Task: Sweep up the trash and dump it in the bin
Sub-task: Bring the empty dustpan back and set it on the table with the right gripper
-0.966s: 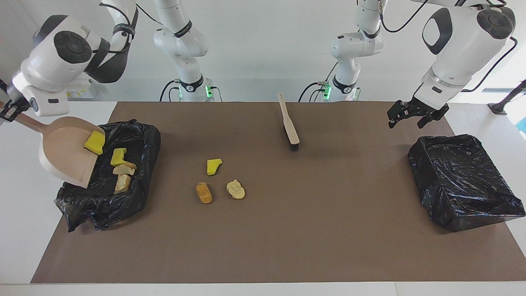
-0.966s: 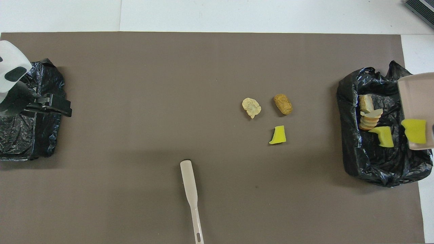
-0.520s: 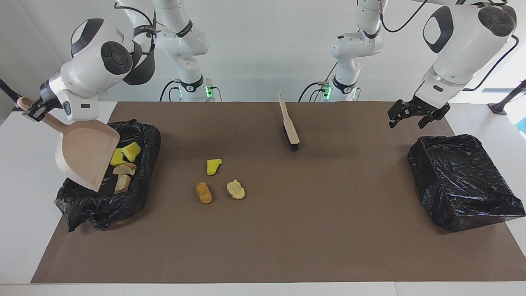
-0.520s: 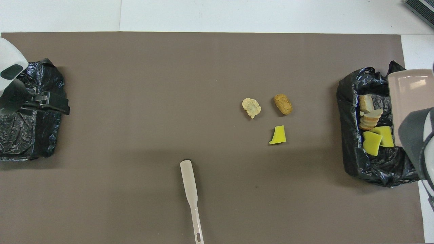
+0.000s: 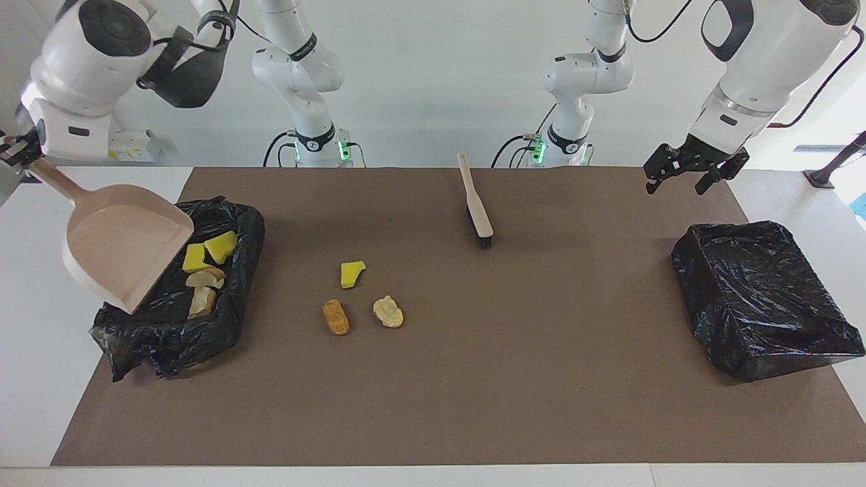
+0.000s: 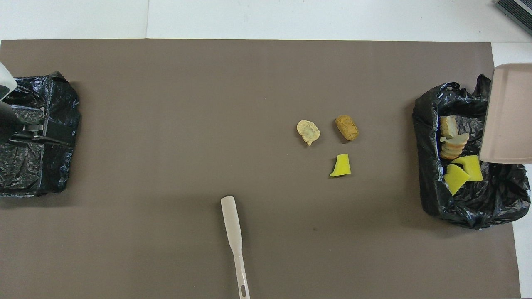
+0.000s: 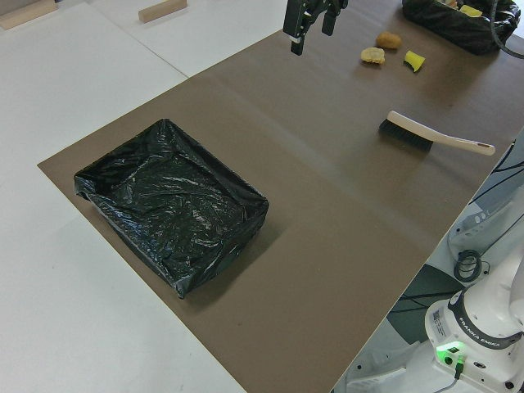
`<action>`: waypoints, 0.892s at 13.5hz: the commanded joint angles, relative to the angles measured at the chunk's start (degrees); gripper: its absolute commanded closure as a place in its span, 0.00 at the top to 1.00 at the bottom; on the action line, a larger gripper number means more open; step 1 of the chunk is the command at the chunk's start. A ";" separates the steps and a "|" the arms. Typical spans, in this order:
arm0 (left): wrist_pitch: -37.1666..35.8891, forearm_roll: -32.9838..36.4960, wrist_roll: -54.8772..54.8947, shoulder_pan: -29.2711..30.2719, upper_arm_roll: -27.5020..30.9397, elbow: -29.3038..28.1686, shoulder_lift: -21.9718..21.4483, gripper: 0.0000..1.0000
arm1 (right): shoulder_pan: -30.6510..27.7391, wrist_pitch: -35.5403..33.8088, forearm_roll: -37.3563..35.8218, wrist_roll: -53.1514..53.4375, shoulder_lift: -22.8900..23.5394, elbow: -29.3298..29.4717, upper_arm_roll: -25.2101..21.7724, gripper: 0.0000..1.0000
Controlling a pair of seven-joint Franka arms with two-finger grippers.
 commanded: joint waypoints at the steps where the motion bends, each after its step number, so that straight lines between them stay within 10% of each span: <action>1: -0.33 0.99 1.31 -1.69 1.24 -2.16 -1.90 1.00 | -2.54 -0.83 13.33 4.44 -0.69 0.85 0.23 0.00; 5: -0.15 0.99 1.40 -5.54 5.17 -1.45 -1.55 1.00 | 4.80 -5.30 21.46 35.16 -5.19 -8.03 3.65 0.00; 12: 0.47 0.81 1.58 -5.65 5.81 -0.75 -1.38 1.00 | 22.64 -5.93 34.99 75.96 4.02 -3.48 4.01 0.00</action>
